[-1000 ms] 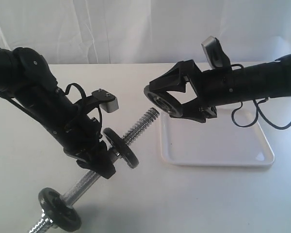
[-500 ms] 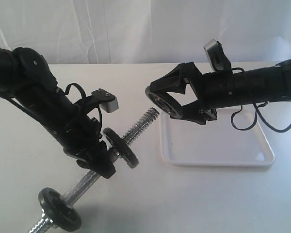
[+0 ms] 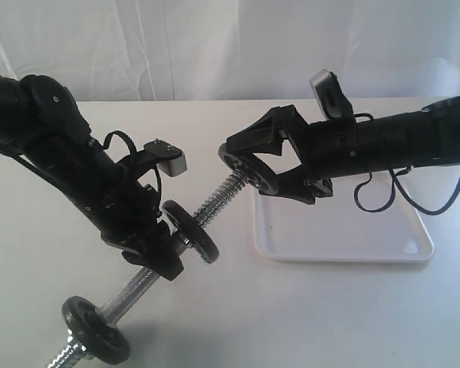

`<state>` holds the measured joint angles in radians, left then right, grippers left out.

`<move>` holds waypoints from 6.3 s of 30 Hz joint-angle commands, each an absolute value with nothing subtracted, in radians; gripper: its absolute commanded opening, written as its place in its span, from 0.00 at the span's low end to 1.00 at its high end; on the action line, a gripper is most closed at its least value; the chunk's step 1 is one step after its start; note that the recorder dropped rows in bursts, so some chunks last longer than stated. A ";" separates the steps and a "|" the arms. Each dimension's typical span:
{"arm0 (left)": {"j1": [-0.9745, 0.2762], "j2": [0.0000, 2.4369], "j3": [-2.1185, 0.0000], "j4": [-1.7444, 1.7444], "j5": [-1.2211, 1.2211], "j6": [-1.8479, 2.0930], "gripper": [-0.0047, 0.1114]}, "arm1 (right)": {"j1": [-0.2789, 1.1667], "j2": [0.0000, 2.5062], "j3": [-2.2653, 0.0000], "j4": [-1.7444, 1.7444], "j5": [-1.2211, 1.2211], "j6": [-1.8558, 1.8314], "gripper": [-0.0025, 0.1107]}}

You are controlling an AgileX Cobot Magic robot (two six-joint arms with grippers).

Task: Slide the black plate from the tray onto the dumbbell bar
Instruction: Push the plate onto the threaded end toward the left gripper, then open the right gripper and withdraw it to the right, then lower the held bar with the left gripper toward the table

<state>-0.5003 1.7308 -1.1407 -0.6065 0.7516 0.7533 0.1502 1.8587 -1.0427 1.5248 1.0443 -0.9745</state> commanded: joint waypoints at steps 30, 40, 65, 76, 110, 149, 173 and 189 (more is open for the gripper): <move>-0.502 1.684 -1.163 -0.938 0.794 0.738 0.04 | 0.251 1.847 -1.013 1.604 1.048 -0.991 0.02; -0.502 1.684 -1.163 -0.941 0.787 0.738 0.04 | 0.279 1.847 -1.012 1.604 1.048 -0.991 0.02; -0.502 1.666 -1.163 -0.934 0.781 0.748 0.04 | 0.331 1.856 -1.012 1.599 1.075 -0.970 0.02; -0.502 1.666 -1.163 -0.926 0.781 0.747 0.04 | 0.331 1.856 -1.012 1.595 1.111 -0.965 0.74; -0.502 1.666 -1.163 -0.852 0.809 0.785 0.04 | -0.063 1.856 -1.016 1.655 1.221 -0.916 0.49; -0.630 1.757 -1.163 -0.694 0.843 0.853 0.04 | -0.076 1.665 -1.016 1.688 1.221 -1.629 0.02; -0.712 1.804 -1.163 -0.528 0.890 0.893 0.04 | -0.076 1.665 -1.016 1.688 1.221 -1.629 0.02; -0.712 1.804 -1.163 -0.432 0.884 0.883 0.26 | -0.076 1.665 -1.016 1.688 1.221 -1.629 0.02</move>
